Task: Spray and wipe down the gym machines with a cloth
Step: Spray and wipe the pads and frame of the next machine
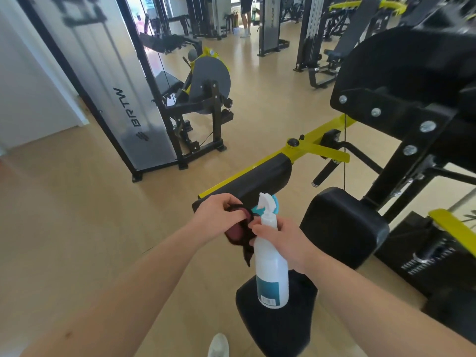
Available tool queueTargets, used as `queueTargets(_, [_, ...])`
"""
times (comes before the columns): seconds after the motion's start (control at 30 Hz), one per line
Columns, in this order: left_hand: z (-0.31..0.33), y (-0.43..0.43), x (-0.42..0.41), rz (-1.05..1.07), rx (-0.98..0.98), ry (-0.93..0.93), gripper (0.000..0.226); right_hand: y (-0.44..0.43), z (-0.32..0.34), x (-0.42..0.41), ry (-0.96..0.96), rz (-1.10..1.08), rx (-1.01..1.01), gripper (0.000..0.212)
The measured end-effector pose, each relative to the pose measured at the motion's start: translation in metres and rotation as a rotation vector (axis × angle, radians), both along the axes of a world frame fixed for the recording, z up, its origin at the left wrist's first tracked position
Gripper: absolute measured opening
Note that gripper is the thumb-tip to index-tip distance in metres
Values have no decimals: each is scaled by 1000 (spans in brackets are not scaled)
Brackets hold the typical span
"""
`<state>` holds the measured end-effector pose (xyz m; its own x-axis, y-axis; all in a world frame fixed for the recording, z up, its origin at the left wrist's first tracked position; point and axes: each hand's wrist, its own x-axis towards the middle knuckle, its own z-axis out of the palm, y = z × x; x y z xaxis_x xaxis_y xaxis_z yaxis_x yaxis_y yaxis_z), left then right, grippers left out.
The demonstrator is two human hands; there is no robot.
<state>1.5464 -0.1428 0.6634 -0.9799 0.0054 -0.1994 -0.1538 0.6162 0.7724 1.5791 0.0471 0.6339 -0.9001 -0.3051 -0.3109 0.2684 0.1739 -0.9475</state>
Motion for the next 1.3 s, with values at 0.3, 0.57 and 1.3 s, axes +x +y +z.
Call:
queueTargets(0.3, [-8, -24, 5, -114, -110, 128, 36, -4, 3, -18, 86, -82, 180, 14])
queueTargets(0.57, [-21, -39, -36, -113, -387, 449, 8, -28, -7, -31, 79, -160, 167, 22])
queueTargets(1.3, [-88, -34, -58, -517, -1105, 625, 82, -16, -34, -53, -55, -247, 175, 13])
